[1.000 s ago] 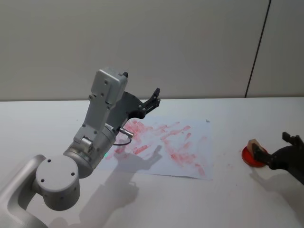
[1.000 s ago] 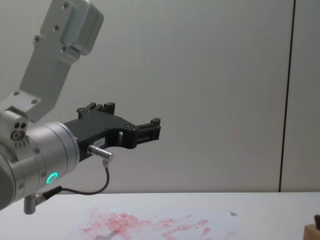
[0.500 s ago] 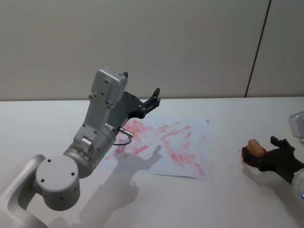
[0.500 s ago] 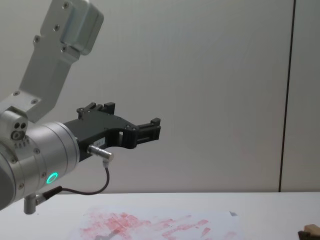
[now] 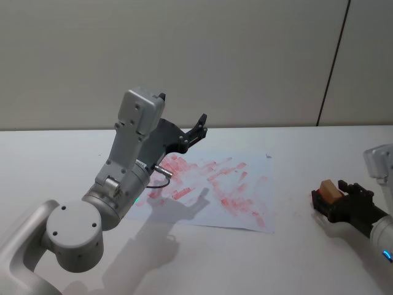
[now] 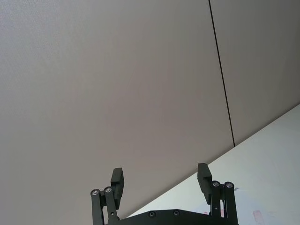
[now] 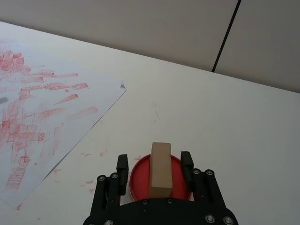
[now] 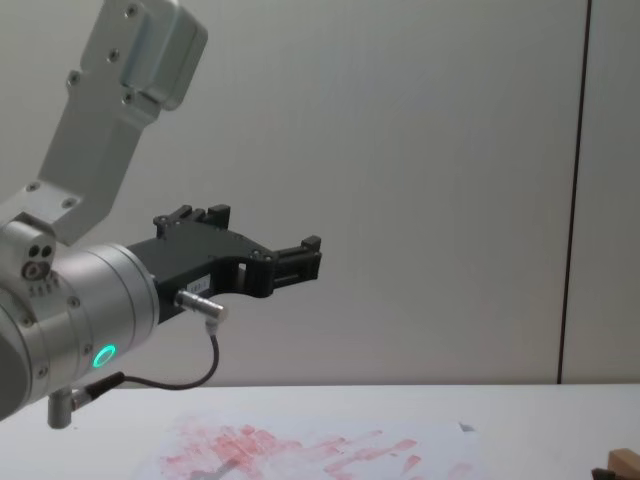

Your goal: Use the one hand to pick up the stamp and affix it onto the A4 paper.

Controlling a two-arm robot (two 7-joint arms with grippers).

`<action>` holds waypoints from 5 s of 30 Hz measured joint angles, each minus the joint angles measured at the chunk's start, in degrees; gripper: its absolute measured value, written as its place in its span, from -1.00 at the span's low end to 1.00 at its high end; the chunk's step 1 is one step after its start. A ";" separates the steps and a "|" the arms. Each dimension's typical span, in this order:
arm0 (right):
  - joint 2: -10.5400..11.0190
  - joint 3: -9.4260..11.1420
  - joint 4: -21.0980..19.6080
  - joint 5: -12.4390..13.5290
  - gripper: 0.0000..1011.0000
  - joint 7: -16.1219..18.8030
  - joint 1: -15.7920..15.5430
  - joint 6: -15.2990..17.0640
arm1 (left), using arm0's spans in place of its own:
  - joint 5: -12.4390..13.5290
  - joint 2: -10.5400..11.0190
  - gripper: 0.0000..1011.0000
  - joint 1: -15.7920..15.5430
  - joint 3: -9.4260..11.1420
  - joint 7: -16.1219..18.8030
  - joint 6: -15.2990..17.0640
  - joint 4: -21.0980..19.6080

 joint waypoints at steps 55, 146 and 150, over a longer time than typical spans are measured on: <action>-5.97 -3.13 0.79 3.11 -0.56 11.77 8.18 -0.80 | 0.00 0.00 0.98 0.00 0.00 0.00 0.00 0.00; 3.62 3.32 -3.78 9.76 -0.56 6.19 2.52 7.27 | 0.00 0.00 0.98 0.00 0.00 0.01 0.00 0.00; 3.70 3.10 -2.57 8.76 -0.56 6.88 2.66 7.17 | 0.00 0.00 0.98 0.00 0.00 0.00 0.00 0.00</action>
